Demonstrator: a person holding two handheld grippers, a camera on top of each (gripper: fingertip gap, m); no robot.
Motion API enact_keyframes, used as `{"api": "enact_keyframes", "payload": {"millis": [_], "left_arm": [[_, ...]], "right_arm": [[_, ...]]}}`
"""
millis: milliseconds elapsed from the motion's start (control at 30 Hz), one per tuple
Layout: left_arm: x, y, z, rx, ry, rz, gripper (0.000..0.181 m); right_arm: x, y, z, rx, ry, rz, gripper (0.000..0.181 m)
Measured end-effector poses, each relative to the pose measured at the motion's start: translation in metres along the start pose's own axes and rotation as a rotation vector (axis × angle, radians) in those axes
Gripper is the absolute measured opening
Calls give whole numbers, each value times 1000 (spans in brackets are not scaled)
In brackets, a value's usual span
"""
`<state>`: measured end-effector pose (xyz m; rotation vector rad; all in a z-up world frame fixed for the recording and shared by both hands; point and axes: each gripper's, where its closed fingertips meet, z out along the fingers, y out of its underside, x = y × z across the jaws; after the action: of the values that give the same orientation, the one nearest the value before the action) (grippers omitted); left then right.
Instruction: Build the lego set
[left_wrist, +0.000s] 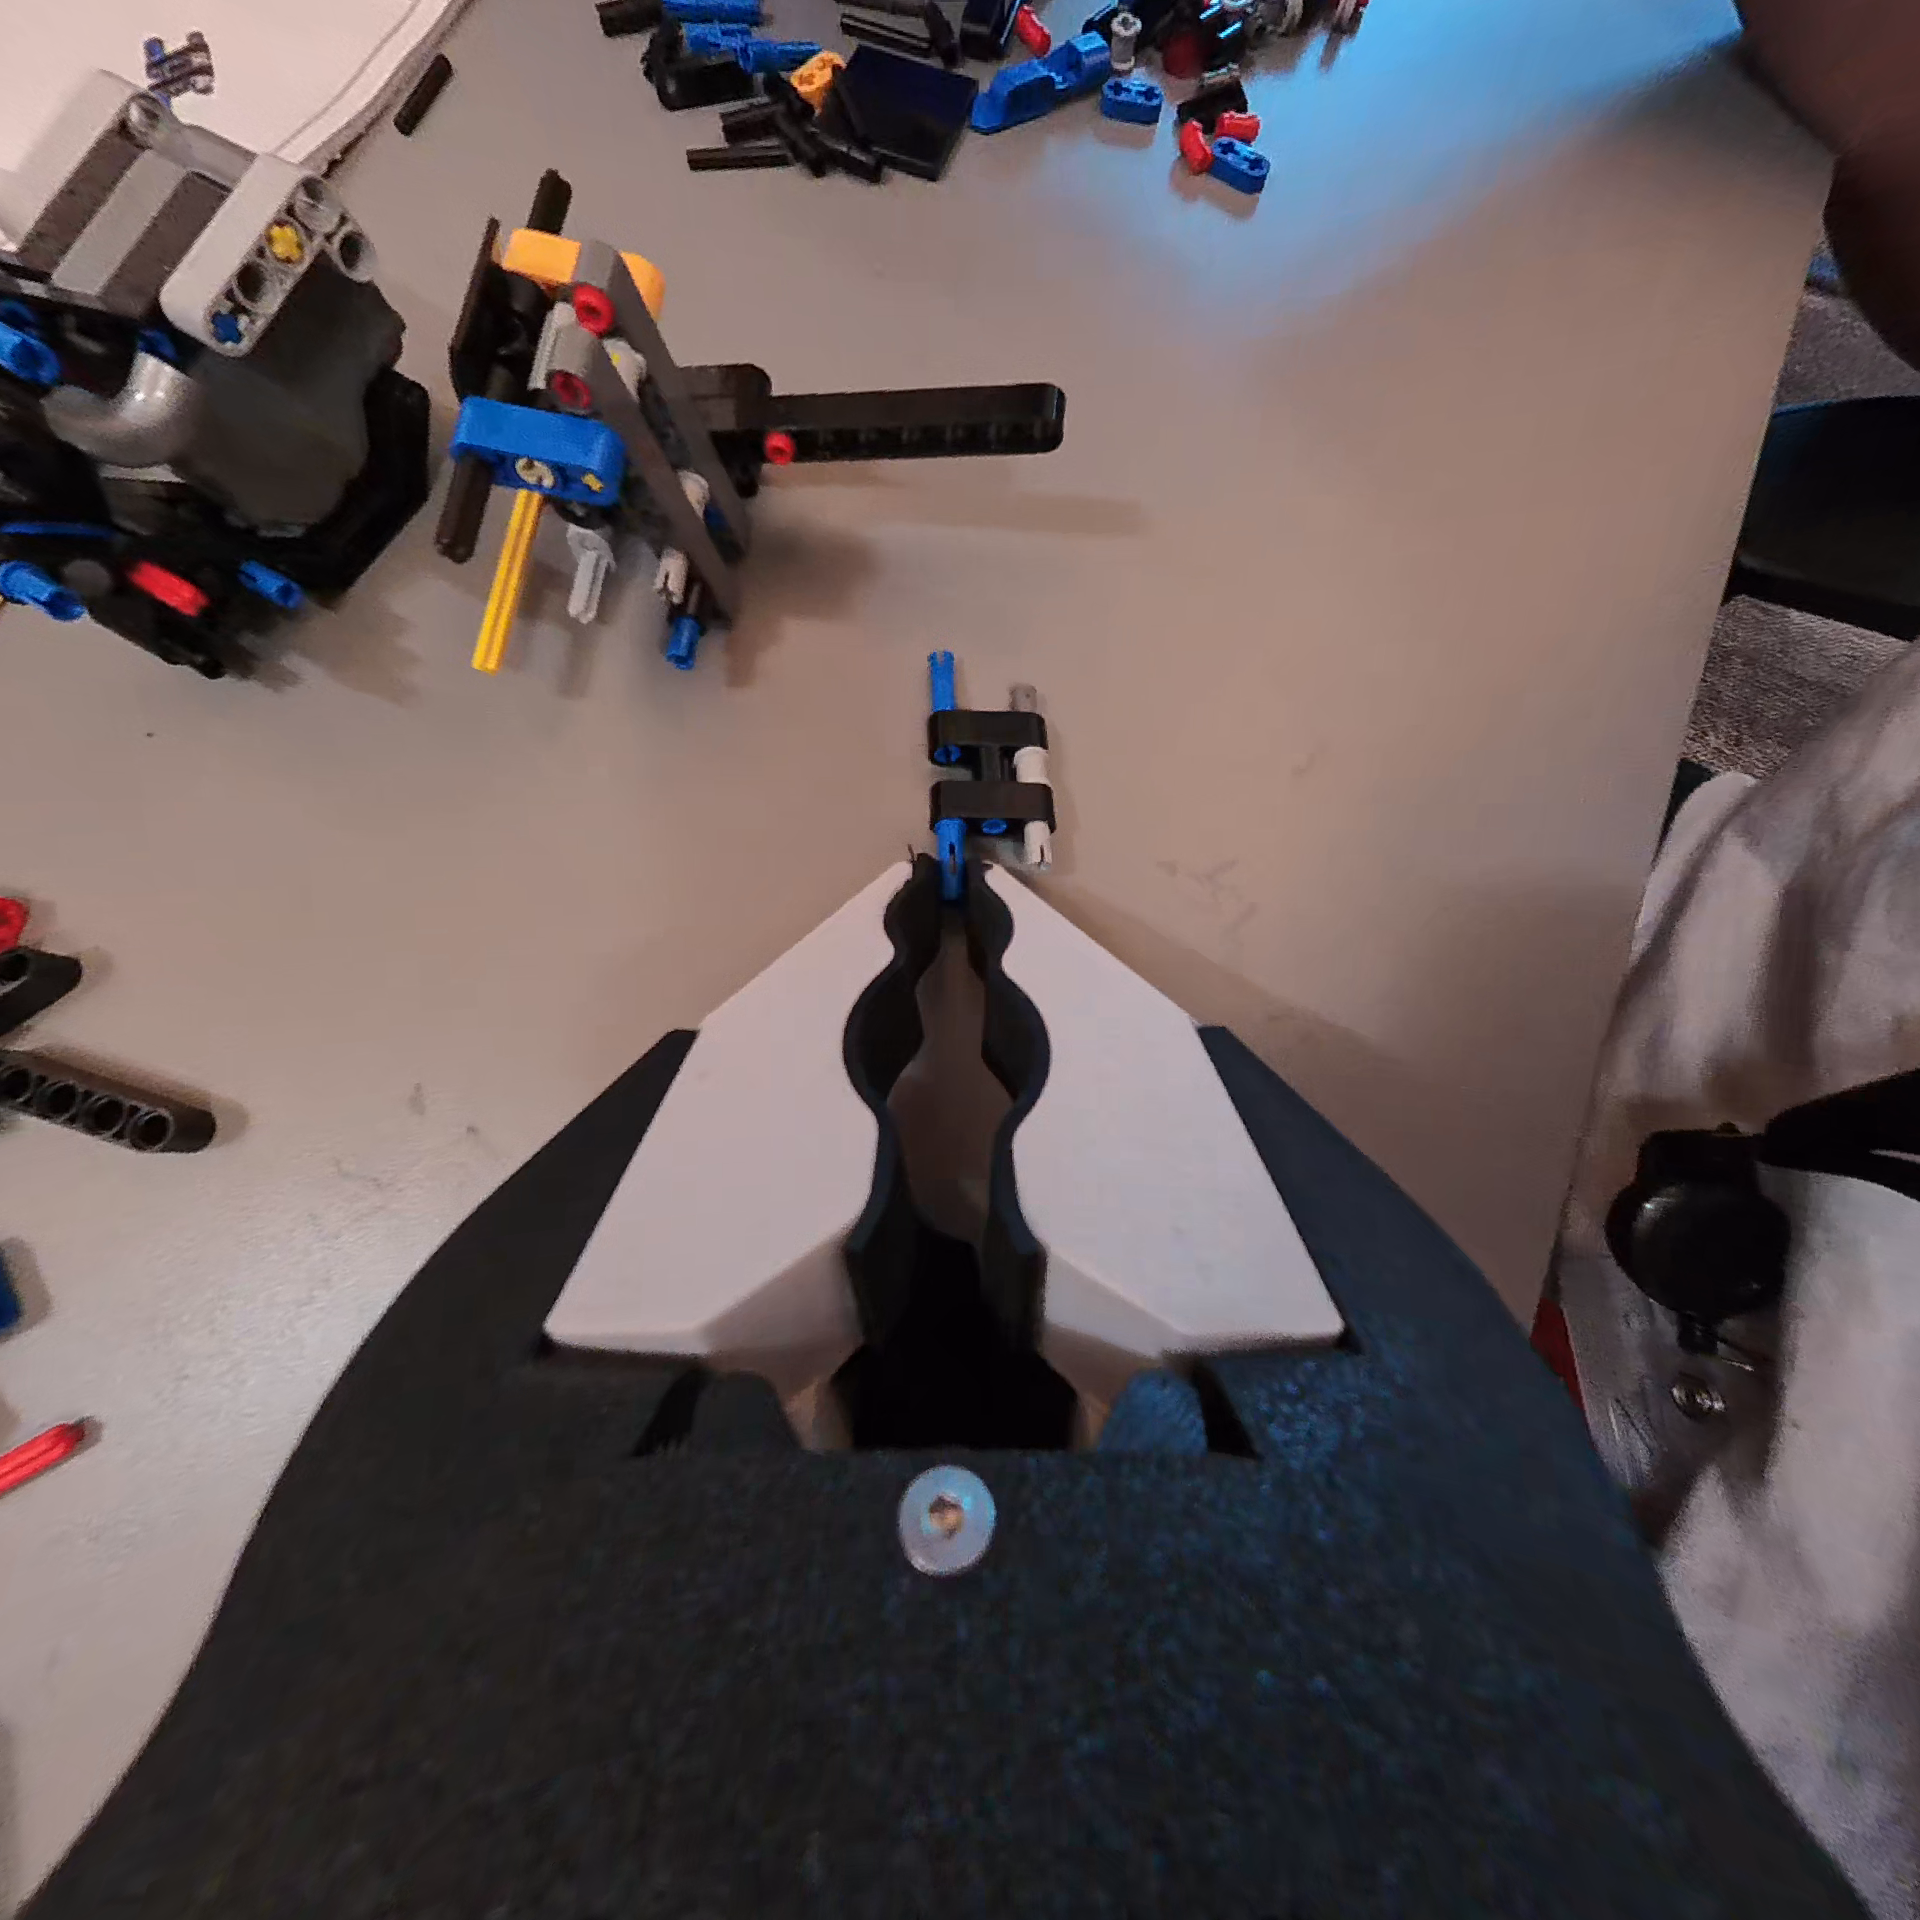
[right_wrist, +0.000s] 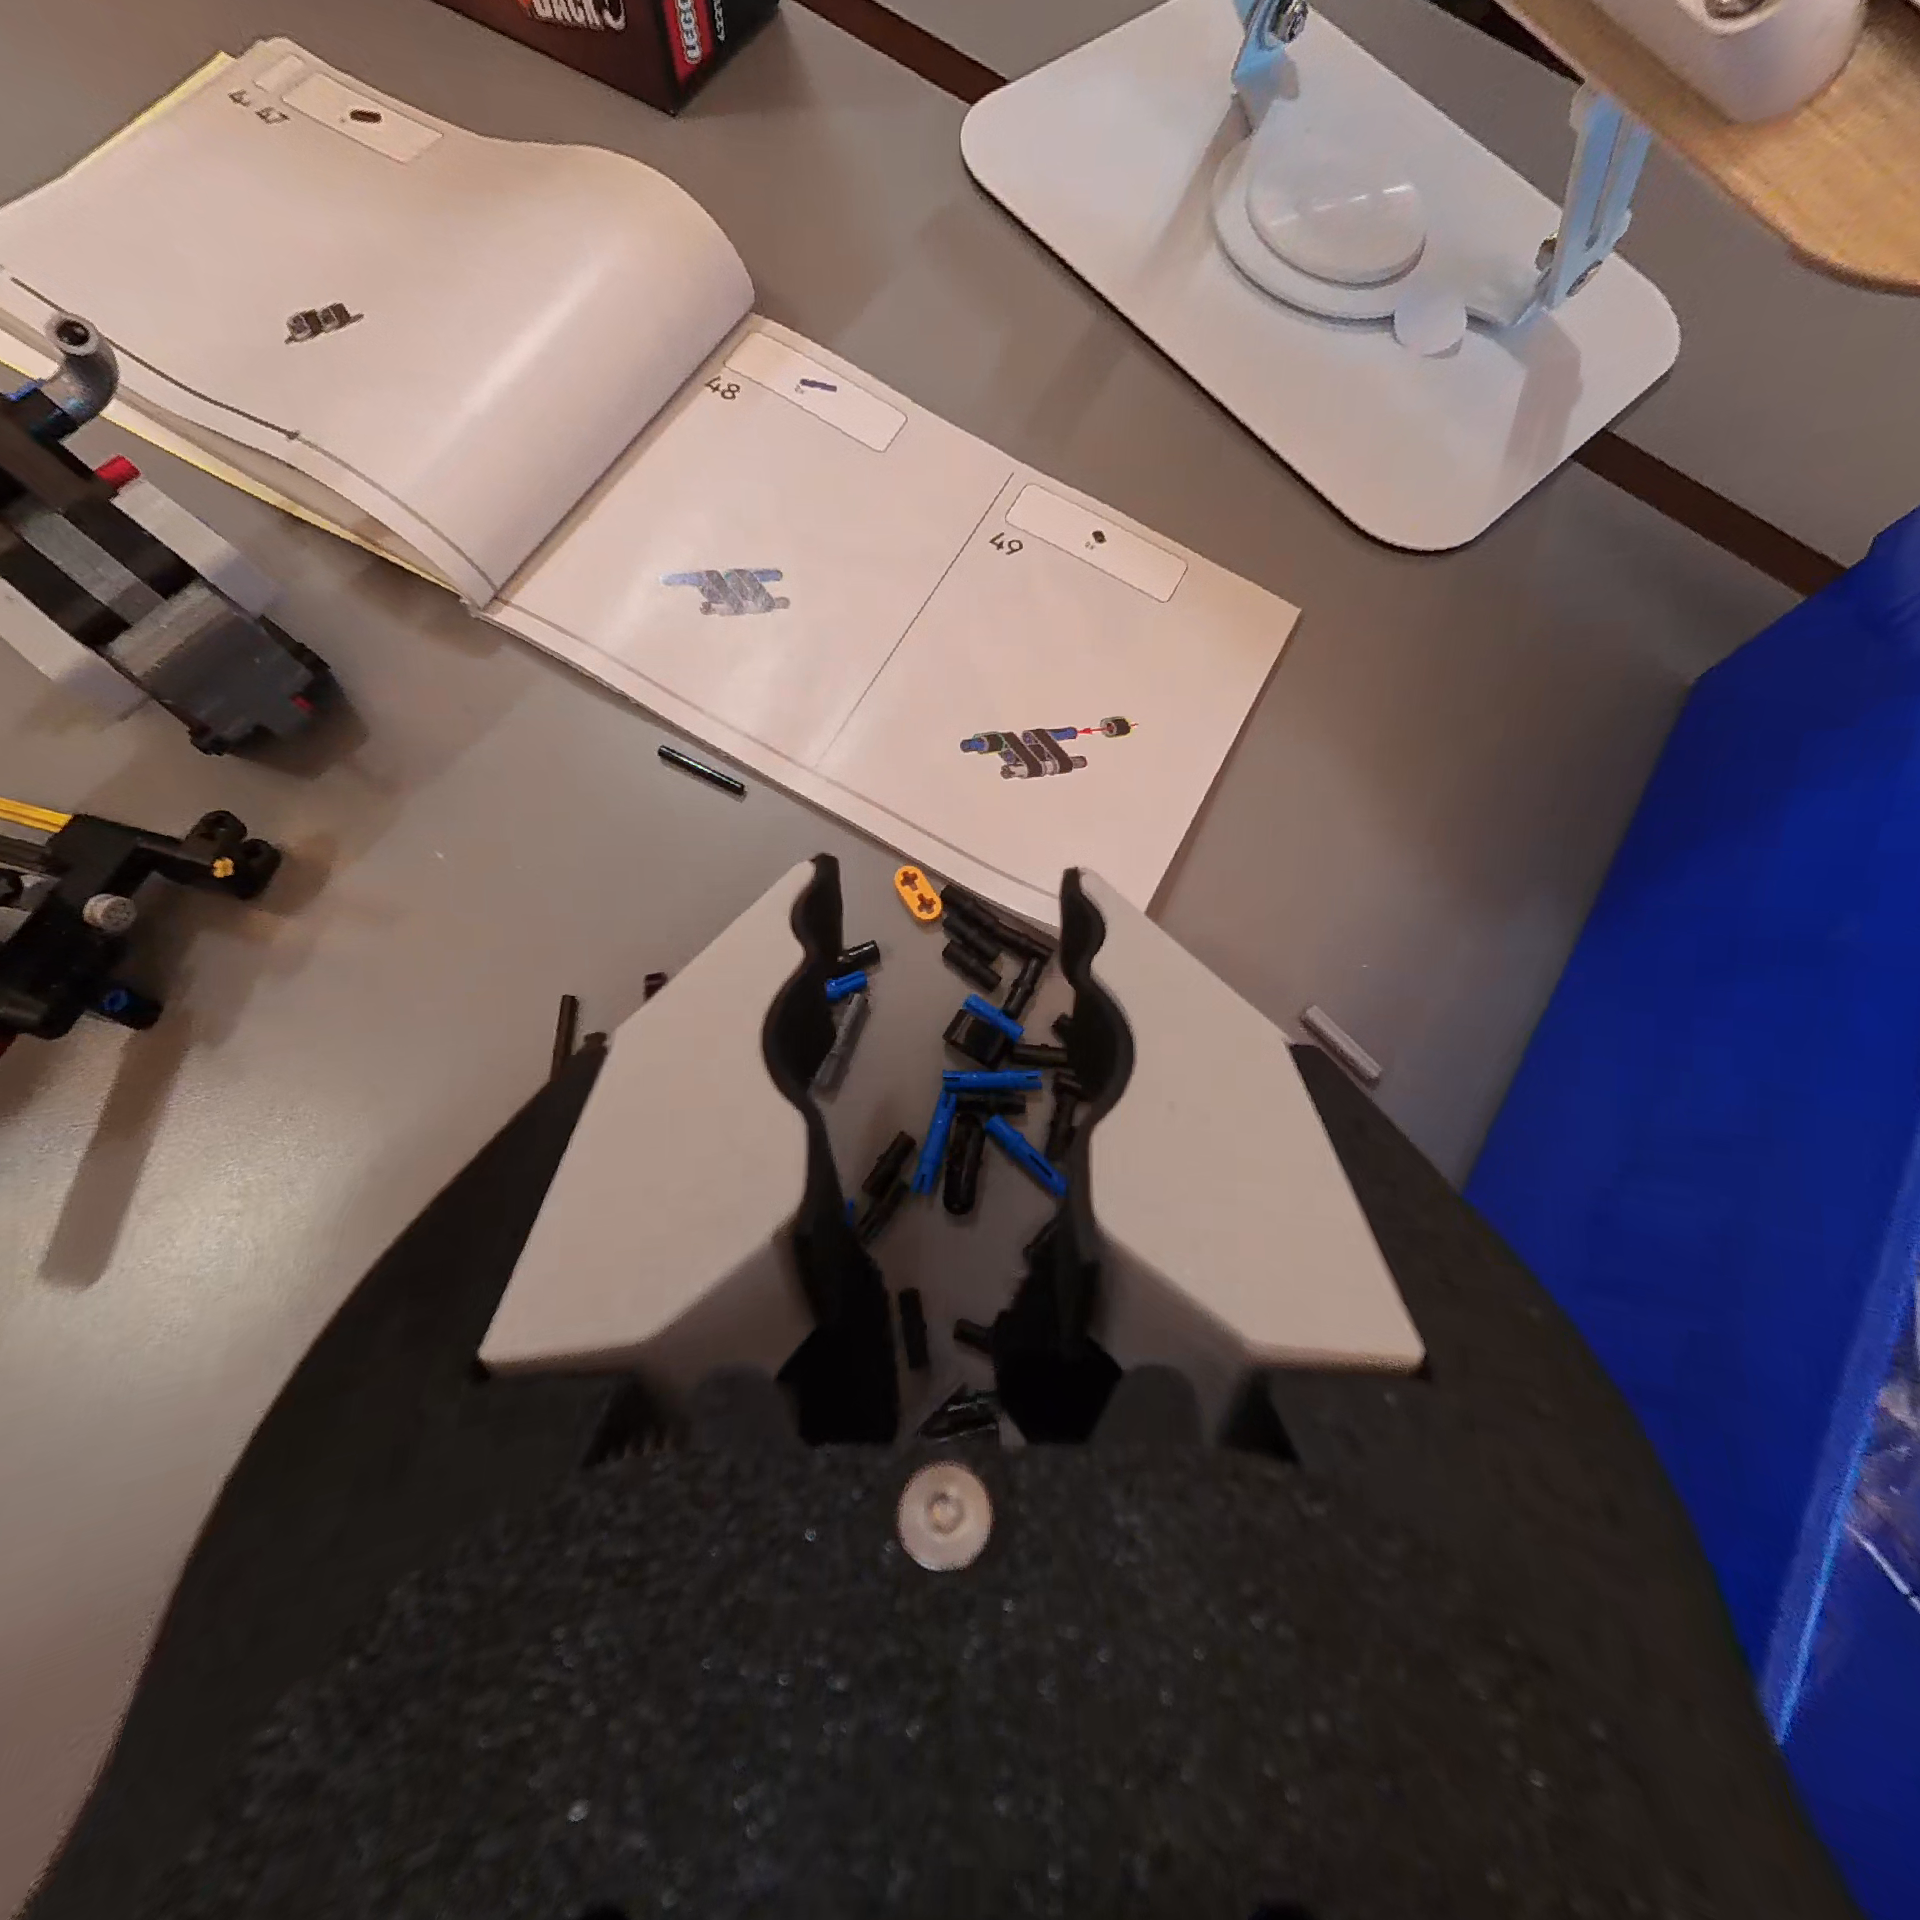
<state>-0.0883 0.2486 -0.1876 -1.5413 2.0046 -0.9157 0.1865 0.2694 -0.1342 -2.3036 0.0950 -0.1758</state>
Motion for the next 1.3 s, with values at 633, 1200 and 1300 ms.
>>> {"api": "enact_keyframes", "payload": {"millis": [633, 1200, 1300], "left_arm": [[-64, -34, -53, 372, -40, -68, 39], [-64, -36, -54, 382, -88, -2, 32], [-63, -34, -51, 360, -73, -12, 32]], "right_arm": [[2, 84, -105, 161, 17, 75, 34], [-30, 111, -83, 78, -110, 15, 24], [-37, 124, -91, 66, -123, 33, 24]]}}
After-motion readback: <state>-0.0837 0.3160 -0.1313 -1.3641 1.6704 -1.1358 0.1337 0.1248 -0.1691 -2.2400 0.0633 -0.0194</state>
